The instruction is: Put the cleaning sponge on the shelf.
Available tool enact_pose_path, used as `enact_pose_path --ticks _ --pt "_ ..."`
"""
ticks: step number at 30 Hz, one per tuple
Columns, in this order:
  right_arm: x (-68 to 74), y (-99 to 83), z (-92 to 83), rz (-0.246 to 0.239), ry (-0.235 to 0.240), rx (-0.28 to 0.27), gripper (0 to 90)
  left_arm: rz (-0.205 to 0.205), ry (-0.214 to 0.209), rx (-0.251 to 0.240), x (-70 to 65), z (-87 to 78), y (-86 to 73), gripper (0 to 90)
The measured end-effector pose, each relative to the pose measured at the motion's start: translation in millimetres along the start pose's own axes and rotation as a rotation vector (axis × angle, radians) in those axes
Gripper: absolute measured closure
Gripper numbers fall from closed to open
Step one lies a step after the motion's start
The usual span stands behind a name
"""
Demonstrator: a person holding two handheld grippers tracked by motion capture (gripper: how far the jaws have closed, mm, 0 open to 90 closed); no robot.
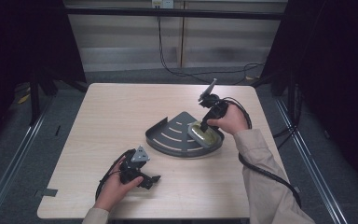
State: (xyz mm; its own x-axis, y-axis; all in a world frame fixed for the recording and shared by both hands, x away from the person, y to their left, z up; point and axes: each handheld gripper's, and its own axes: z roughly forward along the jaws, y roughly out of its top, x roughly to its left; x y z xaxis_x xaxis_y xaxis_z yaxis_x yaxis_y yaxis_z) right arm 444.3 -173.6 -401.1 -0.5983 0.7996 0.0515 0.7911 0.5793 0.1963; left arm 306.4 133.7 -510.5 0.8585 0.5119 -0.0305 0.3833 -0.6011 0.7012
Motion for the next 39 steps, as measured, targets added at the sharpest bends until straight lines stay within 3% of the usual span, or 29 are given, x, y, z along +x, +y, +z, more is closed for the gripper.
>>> enact_pose_path --ticks 13,39 --pt "0.7 -16.7 -10.5 -0.014 0.007 -0.017 27.5 -0.001 0.001 -0.004 -0.1 0.3 -0.1 0.0" --pt "-2.4 -56.9 -13.9 -0.018 0.036 -0.042 26.5 -0.004 0.0 -0.001 -0.3 0.1 -0.1 0.0"
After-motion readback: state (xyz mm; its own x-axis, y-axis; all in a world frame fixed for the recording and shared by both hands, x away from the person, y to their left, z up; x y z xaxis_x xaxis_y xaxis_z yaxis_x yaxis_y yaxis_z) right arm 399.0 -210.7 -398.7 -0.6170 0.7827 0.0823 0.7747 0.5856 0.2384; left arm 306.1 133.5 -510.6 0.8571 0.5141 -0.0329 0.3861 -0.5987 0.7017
